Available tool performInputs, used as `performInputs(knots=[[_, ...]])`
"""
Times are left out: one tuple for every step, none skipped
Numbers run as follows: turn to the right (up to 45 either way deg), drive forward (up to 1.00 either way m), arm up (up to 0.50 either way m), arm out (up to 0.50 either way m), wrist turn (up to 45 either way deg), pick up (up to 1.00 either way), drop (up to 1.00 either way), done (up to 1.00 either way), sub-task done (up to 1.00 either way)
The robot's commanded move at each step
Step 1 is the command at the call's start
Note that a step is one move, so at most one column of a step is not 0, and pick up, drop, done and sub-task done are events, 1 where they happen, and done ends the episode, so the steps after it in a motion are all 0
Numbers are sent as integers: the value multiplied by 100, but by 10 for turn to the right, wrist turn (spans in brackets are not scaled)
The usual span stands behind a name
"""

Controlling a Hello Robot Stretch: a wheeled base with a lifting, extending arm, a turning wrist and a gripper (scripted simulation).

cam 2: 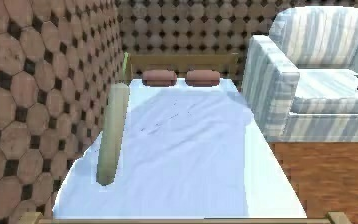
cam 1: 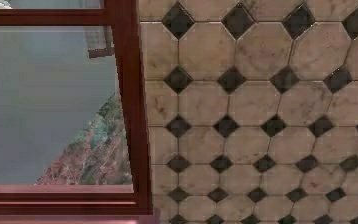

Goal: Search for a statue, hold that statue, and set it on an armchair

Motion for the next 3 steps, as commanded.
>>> performInputs(knots=[[-450, 0, 0, 0, 0, 0, 0, 0, 0], [-450, 0, 0, 0, 0, 0, 0, 0, 0], [-450, 0, 0, 0, 0, 0, 0, 0, 0]])
